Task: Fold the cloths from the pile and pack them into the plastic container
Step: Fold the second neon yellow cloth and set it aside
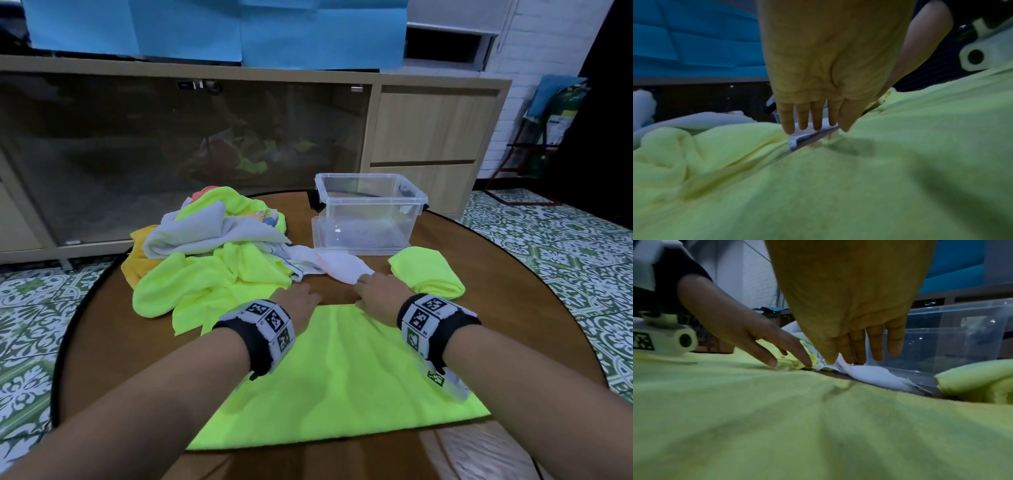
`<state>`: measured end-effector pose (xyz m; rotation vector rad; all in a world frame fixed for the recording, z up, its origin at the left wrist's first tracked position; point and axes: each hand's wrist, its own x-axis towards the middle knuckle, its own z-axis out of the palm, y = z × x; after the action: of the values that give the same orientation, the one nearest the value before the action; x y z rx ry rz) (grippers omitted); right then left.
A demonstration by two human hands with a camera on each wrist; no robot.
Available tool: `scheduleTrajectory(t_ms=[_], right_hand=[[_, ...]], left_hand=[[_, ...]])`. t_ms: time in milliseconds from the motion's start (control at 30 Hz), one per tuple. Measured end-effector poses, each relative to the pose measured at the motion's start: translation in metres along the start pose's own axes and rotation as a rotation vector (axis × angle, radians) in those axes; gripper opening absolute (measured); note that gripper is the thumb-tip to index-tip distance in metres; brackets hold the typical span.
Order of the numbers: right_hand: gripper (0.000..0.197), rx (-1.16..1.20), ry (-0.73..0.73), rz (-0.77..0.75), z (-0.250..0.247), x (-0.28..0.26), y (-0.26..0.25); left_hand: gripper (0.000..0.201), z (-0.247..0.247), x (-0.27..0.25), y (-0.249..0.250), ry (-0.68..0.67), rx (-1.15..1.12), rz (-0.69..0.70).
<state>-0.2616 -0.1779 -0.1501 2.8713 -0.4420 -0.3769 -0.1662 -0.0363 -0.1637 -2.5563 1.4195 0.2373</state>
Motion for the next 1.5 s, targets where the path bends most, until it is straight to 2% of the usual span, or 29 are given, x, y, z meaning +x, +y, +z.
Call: scheduleTrajectory(t_ms=[67,200,300,400,500,533,600,633,700,733,900,1000,1100,1167,1233,1300,1367,1500], right_hand=[[0.045,0.054,-0.005,-0.018,0.001,-0.008,-0.001],[0.058,0.202,-0.223,-0.012,0.007,-0.029,-0.017],[0.061,0.204,-0.272,-0.017,0.019,-0.038,-0.023],[0.066,0.22,-0.321,0.018,0.032,-0.043,-0.018],[0.067,0.221,-0.32,0.001,0.037,-0.046,-0.013],[0.068,0.218,-0.322,-0.004,0.037,-0.046,-0.012],[0.068,0.21,-0.325,-0.012,0.037,-0.046,-0.011],[0.068,0.213,-0.325,-0.014,0.038,-0.046,-0.01],[0.068,0.218,-0.326,-0.013,0.037,-0.048,-0.011],[0.068,0.216,-0.324,-0.014,0.037,-0.048,-0.011],[0.069,0.204,-0.334,-0.017,0.034,-0.05,-0.011],[0.069,0.17,-0.341,0.005,0.027,-0.053,-0.012],[0.072,0.127,-0.212,-0.038,0.012,-0.067,-0.03],[0.085,0.165,-0.156,-0.16,0.003,-0.085,-0.052],[0.112,0.205,-0.184,-0.27,0.001,-0.101,-0.074],[0.123,0.214,-0.224,-0.29,0.006,-0.102,-0.082],[0.127,0.239,-0.222,-0.234,0.015,-0.094,-0.077],[0.128,0.227,-0.239,-0.156,0.035,-0.093,-0.062]], left_hand=[[0.054,0.0,-0.004,0.007,-0.056,-0.041,0.032],[0.059,0.001,-0.017,0.031,-0.138,-0.201,0.051],[0.062,0.013,-0.029,0.041,-0.187,-0.199,0.068],[0.077,0.026,-0.038,0.036,-0.229,-0.131,0.056],[0.072,0.032,-0.042,0.02,-0.233,-0.147,0.034],[0.078,0.033,-0.043,0.013,-0.251,-0.147,0.023],[0.109,0.035,-0.049,-0.005,-0.289,-0.123,-0.005],[0.11,0.036,-0.053,-0.014,-0.299,-0.119,-0.032],[0.081,0.041,-0.061,-0.033,-0.289,-0.134,-0.09],[0.074,0.044,-0.064,-0.042,-0.277,-0.15,-0.118],[0.073,0.053,-0.081,-0.081,-0.287,-0.158,-0.241],[0.073,0.054,-0.086,-0.087,-0.297,-0.163,-0.304],[0.072,0.055,-0.089,-0.081,-0.237,-0.139,-0.322],[0.071,0.054,-0.09,-0.079,-0.204,-0.1,-0.333],[0.071,0.044,-0.089,-0.072,-0.252,-0.035,-0.354],[0.068,0.027,-0.085,-0.056,-0.242,-0.006,-0.316],[0.065,0.015,-0.084,-0.027,-0.191,-0.054,-0.208],[0.071,0.032,-0.091,0.027,-0.206,-0.189,-0.075]])
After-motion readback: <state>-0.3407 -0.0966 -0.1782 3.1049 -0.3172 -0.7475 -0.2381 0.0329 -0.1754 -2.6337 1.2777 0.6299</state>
